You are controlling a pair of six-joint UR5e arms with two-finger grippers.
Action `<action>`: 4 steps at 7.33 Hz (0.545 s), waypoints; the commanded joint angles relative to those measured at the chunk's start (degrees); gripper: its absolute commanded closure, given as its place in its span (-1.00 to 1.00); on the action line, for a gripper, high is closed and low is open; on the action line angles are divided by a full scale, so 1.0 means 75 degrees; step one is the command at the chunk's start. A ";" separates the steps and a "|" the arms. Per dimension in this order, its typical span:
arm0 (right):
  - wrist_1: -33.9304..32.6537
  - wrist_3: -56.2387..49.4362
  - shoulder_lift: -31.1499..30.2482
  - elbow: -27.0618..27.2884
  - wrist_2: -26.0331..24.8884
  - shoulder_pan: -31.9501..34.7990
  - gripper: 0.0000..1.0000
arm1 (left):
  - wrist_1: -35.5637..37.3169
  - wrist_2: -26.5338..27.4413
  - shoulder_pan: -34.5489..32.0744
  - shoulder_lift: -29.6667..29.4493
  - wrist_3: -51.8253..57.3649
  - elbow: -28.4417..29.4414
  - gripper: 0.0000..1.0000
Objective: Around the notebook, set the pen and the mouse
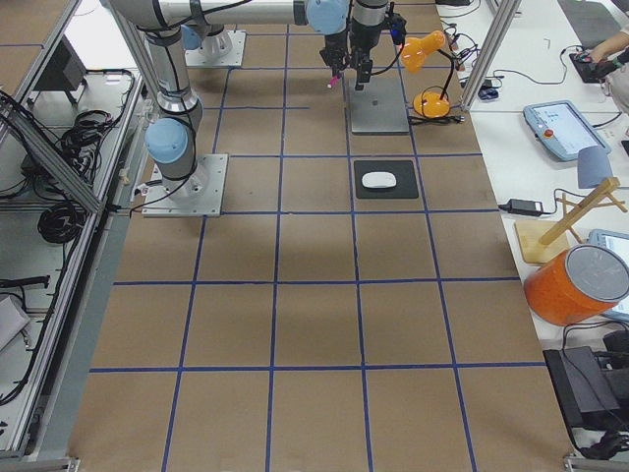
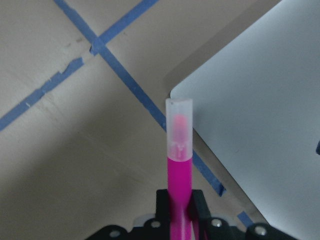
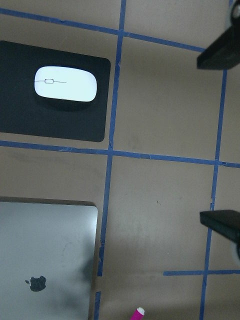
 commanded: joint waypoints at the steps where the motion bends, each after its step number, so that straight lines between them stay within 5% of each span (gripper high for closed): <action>1: -0.0055 -0.0008 -0.0097 0.0051 -0.0122 -0.0109 -1.00 | 0.0752 -0.0366 -0.0305 -0.0443 -0.1188 0.0007 1.00; 4: -0.0079 0.0367 -0.0109 0.0202 -0.0134 -0.0039 -1.00 | 0.1198 -0.0331 -0.0809 -0.0842 -0.2430 -0.0005 1.00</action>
